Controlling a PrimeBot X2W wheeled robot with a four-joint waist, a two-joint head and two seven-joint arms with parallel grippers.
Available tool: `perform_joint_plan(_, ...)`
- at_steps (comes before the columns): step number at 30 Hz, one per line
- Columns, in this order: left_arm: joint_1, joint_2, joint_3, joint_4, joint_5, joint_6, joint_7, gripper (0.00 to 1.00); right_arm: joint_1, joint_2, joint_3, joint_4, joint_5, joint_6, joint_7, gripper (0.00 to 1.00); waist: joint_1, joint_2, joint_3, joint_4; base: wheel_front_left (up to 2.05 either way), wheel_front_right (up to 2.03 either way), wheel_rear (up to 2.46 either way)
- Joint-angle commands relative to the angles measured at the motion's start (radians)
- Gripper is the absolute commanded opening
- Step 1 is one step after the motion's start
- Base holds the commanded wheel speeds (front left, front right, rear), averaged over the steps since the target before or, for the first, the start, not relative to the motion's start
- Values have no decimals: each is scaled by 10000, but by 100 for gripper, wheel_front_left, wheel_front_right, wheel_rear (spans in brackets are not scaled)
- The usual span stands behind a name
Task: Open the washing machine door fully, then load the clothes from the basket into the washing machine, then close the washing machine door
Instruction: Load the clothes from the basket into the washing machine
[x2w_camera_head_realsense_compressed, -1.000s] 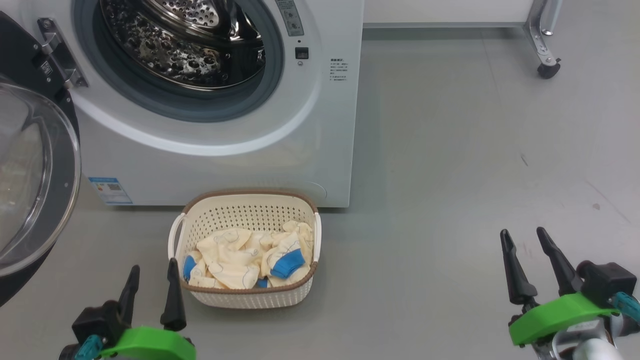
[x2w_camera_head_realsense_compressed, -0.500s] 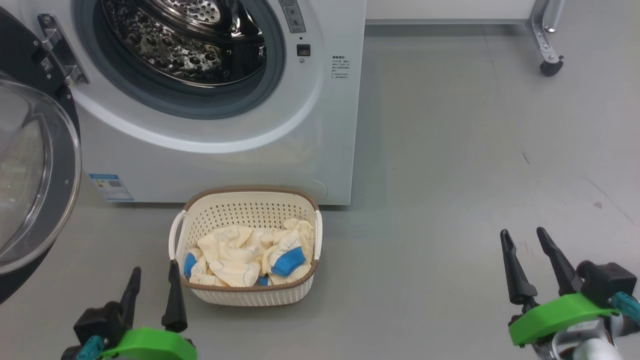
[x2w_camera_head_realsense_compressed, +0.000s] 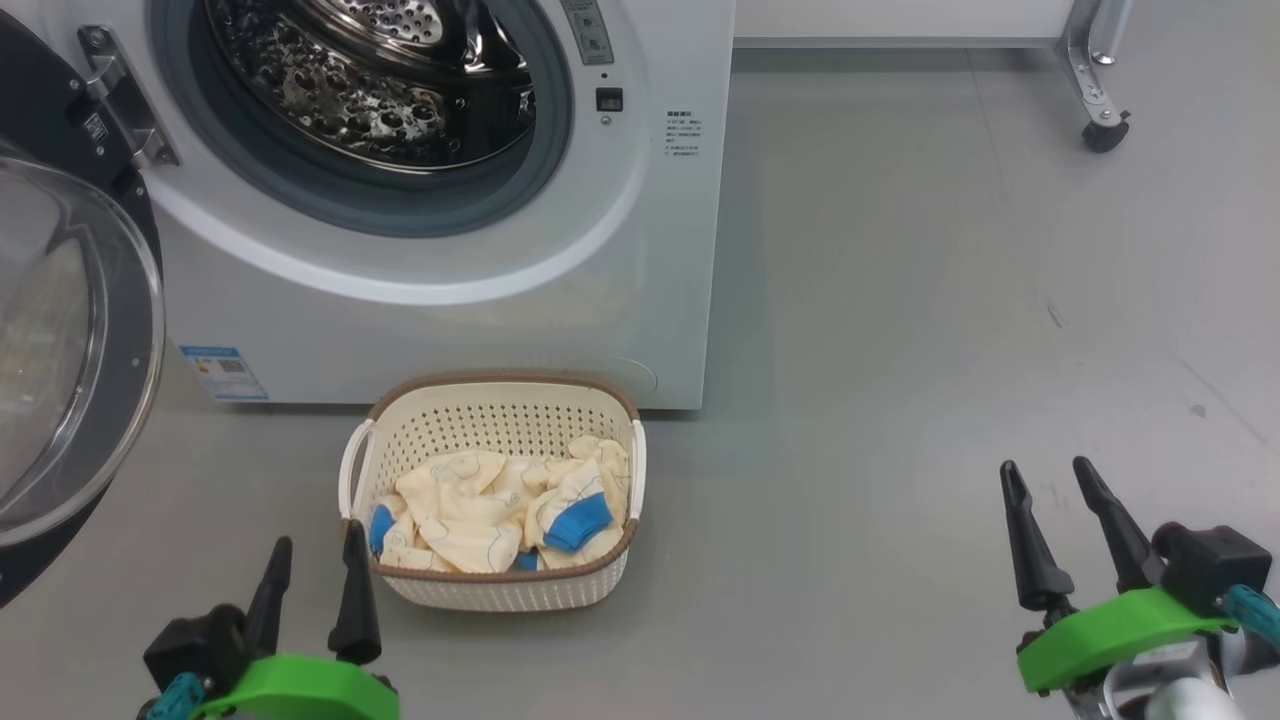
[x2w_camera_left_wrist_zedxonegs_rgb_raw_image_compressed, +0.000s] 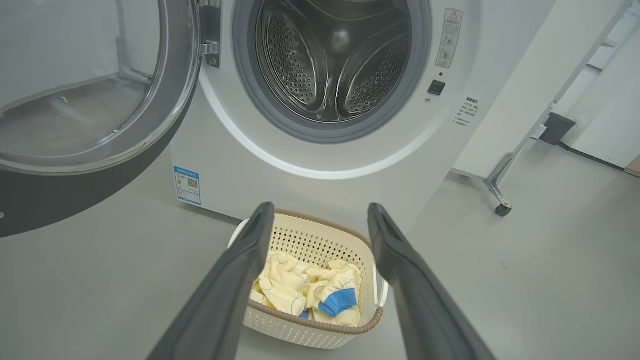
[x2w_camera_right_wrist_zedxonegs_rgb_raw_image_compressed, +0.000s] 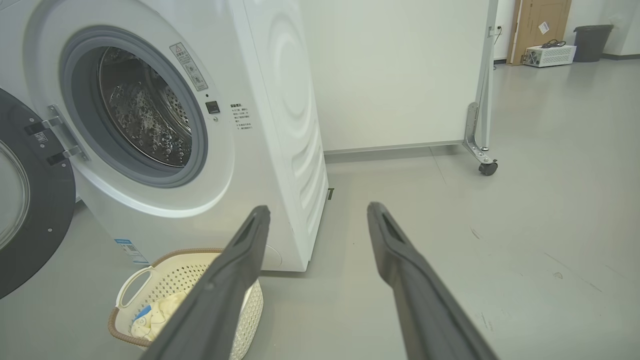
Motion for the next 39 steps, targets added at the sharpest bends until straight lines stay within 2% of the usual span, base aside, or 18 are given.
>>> perform_joint_plan(1, -399, 145, 365, -388, -12, -32, -141, 100, -312, -216, 180, -271, -4, -27, -107, 100, 0, -1, 1, 5, 35, -35, 0)
perform_joint_plan(12, -348, 179, 499, -489, 39, -32, -141, 100, -286, -222, 167, -269, -16, -27, -107, 100, 0, -1, -12, 74, 128, -128, 0)
perform_joint_plan(23, -329, -62, 884, -497, 696, -32, -141, 100, -287, -261, 180, -248, -29, -27, -107, 100, 0, -1, -70, 185, 163, -163, 0)
perform_joint_plan(39, -273, -158, 712, -379, 777, -33, -141, 100, -270, -313, 204, -261, -40, -27, -107, 100, 0, -1, -40, 193, 22, -22, 0)
